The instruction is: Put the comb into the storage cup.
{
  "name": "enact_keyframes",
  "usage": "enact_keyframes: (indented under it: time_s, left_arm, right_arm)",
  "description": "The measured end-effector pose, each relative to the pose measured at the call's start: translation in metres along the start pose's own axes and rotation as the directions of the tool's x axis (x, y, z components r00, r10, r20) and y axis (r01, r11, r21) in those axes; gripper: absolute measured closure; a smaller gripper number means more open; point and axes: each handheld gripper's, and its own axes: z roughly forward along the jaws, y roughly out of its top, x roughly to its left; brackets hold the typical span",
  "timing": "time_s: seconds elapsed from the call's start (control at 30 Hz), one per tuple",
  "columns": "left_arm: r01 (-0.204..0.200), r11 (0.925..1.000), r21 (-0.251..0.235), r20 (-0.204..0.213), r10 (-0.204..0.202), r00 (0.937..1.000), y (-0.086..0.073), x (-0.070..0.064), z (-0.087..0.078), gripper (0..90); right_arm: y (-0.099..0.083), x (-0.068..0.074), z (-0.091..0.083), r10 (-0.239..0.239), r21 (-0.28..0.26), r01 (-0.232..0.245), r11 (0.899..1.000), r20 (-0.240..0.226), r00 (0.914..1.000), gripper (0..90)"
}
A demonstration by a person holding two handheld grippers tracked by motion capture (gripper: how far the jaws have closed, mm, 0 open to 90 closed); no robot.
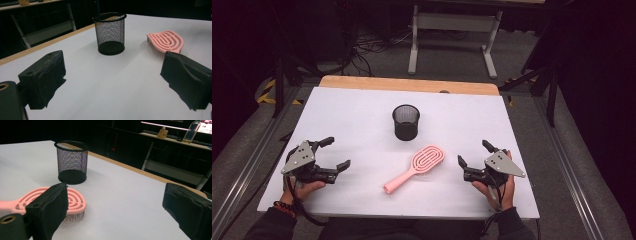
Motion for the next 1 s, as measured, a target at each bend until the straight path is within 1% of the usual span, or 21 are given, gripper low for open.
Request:
enact_keyframes:
  time_s: [0.03, 0.13, 0.33, 0.37, 0.43, 0.47, 0.5, 0.53, 0.57, 0.63, 0.67, 0.7, 0.73, 0.77, 0.8, 0.83, 0.87, 0.9, 0.93, 0.97, 1.0]
  left_arm:
    - [0.002, 0.9999, 0.012, -0.004, -0.002, 1.0000, 0.000, -0.001, 0.000, 6.5]
    - [0.002, 1.0000, 0.005, -0.012, -0.002, 0.9999, 0.000, -0.002, 0.000, 5.9]
    - [0.013, 0.9995, 0.029, -0.004, -0.013, 0.9999, 0.001, -0.004, 0.001, 7.0]
    - [0.012, 0.9989, 0.045, -0.010, -0.011, 0.9999, 0.000, -0.005, 0.002, 7.9]
    - [0.021, 0.9957, 0.090, -0.061, -0.016, 0.9980, 0.001, -0.008, 0.004, 10.3]
    - [0.021, 0.9957, 0.090, -0.061, -0.016, 0.9980, 0.001, -0.008, 0.004, 11.3]
    - [0.032, 0.9937, 0.108, -0.081, -0.024, 0.9964, 0.002, -0.008, 0.006, 11.3]
    - [0.056, 0.9917, 0.116, -0.076, -0.048, 0.9960, 0.003, -0.008, 0.007, 11.3]
    - [0.066, 0.9895, 0.128, -0.072, -0.057, 0.9958, 0.005, -0.009, 0.009, 11.3]
    - [0.072, 0.9829, 0.170, -0.080, -0.059, 0.9951, 0.009, -0.011, 0.014, 10.8]
    - [0.076, 0.9806, 0.181, -0.074, -0.064, 0.9952, 0.011, -0.011, 0.016, 10.8]
    - [0.076, 0.9806, 0.181, -0.074, -0.064, 0.9952, 0.011, -0.011, 0.016, 10.8]
    - [0.080, 0.9758, 0.204, -0.067, -0.068, 0.9955, 0.016, -0.013, 0.022, 10.6]
    - [0.080, 0.9758, 0.204, -0.067, -0.068, 0.9955, 0.016, -0.013, 0.022, 10.2]
    - [0.081, 0.9708, 0.226, -0.067, -0.068, 0.9954, 0.019, -0.013, 0.026, 10.2]
    - [0.089, 0.9658, 0.244, -0.053, -0.079, 0.9955, 0.024, -0.014, 0.031, 9.4]
    - [0.089, 0.9658, 0.244, -0.053, -0.079, 0.9955, 0.024, -0.014, 0.031, 9.5]
    - [0.097, 0.9565, 0.275, -0.035, -0.090, 0.9953, 0.028, -0.016, 0.036, 9.5]
    - [0.090, 0.9432, 0.320, -0.004, -0.094, 0.9956, 0.031, -0.019, 0.043, 9.2]
    - [0.090, 0.9432, 0.320, -0.004, -0.094, 0.9956, 0.031, -0.019, 0.043, 9.1]
    - [0.078, 0.9359, 0.344, 0.005, -0.085, 0.9964, 0.032, -0.021, 0.046, 9.1]
  right_arm:
    - [0.000, 0.000, 0.000, -0.001, 0.000, 0.001, 1.000, 0.001, 1.0000, 6.9]
    - [0.000, 0.000, -0.002, -0.011, -0.001, 0.012, 1.000, 0.009, 0.9999, 6.9]
    - [0.002, 0.000, -0.002, -0.018, -0.002, 0.018, 1.000, 0.017, 0.9997, 7.0]
    - [0.002, 0.000, 0.001, -0.017, 0.009, 0.016, 1.000, 0.024, 0.9996, 7.6]
    - [0.001, 0.002, 0.003, -0.017, 0.016, 0.017, 1.000, 0.019, 0.9997, 7.6]
    - [0.001, 0.003, 0.004, -0.022, 0.020, 0.022, 1.000, 0.015, 0.9996, 7.6]
    - [0.001, 0.003, 0.004, -0.022, 0.020, 0.022, 1.000, 0.015, 0.9996, 7.6]
    - [0.001, 0.004, 0.004, -0.029, 0.025, 0.029, 0.999, 0.016, 0.9994, 7.7]
    - [0.000, 0.005, 0.005, -0.033, 0.033, 0.032, 0.999, 0.018, 0.9993, 7.7]
    - [-0.001, 0.006, 0.005, -0.036, 0.042, 0.035, 0.998, 0.026, 0.9990, 8.5]
    - [-0.001, 0.006, 0.005, -0.039, 0.045, 0.037, 0.998, 0.032, 0.9987, 8.6]
    - [-0.001, 0.005, 0.006, -0.038, 0.047, 0.036, 0.998, 0.036, 0.9986, 8.6]
    - [-0.001, 0.005, 0.006, -0.034, 0.051, 0.032, 0.998, 0.038, 0.9987, 8.7]
    - [-0.001, 0.005, 0.006, -0.034, 0.051, 0.032, 0.998, 0.038, 0.9987, 8.7]
    - [-0.002, 0.005, 0.007, -0.032, 0.054, 0.030, 0.998, 0.038, 0.9987, 8.7]
    - [-0.003, 0.004, 0.010, -0.034, 0.066, 0.031, 0.997, 0.042, 0.9985, 8.7]
    - [-0.003, 0.004, 0.010, -0.034, 0.066, 0.031, 0.997, 0.042, 0.9985, 8.7]
    - [-0.003, 0.005, 0.010, -0.033, 0.068, 0.030, 0.997, 0.042, 0.9985, 8.7]
    - [-0.004, 0.006, 0.011, -0.043, 0.077, 0.039, 0.996, 0.045, 0.9981, 8.8]
    - [-0.004, 0.006, 0.011, -0.043, 0.077, 0.039, 0.996, 0.045, 0.9981, 8.8]
    - [-0.004, 0.006, 0.011, -0.045, 0.079, 0.041, 0.996, 0.045, 0.9980, 8.8]
